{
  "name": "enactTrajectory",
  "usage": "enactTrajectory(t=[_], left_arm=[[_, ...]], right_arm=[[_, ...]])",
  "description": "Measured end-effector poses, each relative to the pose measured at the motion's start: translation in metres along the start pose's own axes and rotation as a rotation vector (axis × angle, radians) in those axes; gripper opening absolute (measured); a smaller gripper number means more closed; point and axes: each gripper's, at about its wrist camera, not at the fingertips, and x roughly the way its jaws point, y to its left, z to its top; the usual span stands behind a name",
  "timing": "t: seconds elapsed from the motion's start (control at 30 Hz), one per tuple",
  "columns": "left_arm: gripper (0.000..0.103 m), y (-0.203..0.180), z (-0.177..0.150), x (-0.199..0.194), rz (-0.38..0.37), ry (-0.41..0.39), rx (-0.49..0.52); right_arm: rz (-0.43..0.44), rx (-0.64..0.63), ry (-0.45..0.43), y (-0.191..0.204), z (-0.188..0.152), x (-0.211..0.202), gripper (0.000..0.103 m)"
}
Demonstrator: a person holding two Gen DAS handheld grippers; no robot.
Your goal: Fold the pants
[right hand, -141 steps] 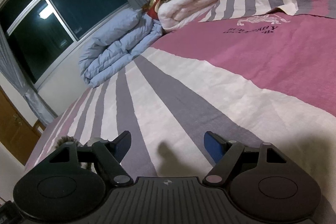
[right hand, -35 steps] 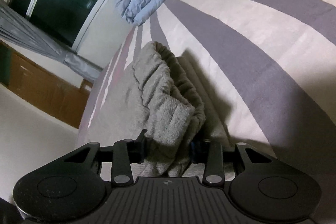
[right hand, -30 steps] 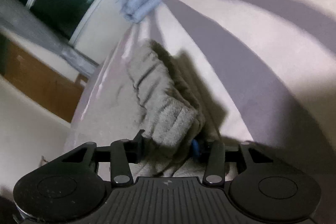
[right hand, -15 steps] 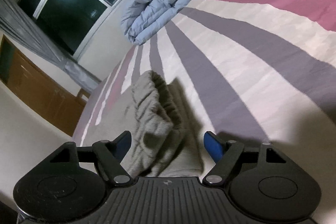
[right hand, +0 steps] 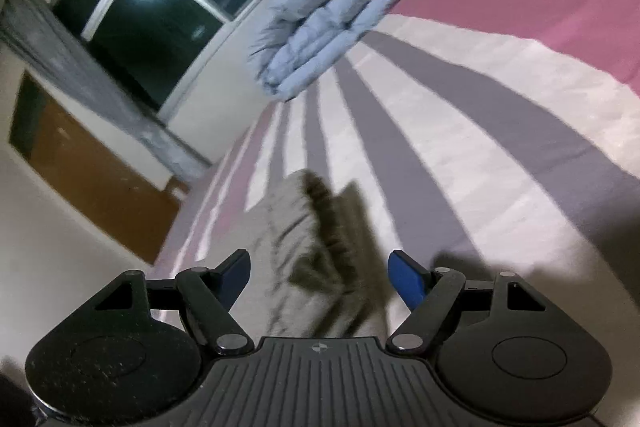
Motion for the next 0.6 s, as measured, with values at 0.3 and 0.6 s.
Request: enactTrajectory(t=[0.3,0.6], left_arm=[[0.074,0.003,-0.004,-0.005,-0.066,0.056,-0.044],[0.063,-0.038,-0.029,-0.043,-0.123,0.047,0.113]], right_arm=[[0.024,0.061,0.054,-0.004,-0.028,0.013,0.076],[0.004,0.033,0.019,-0.005,-0.034,-0.013,0.076]])
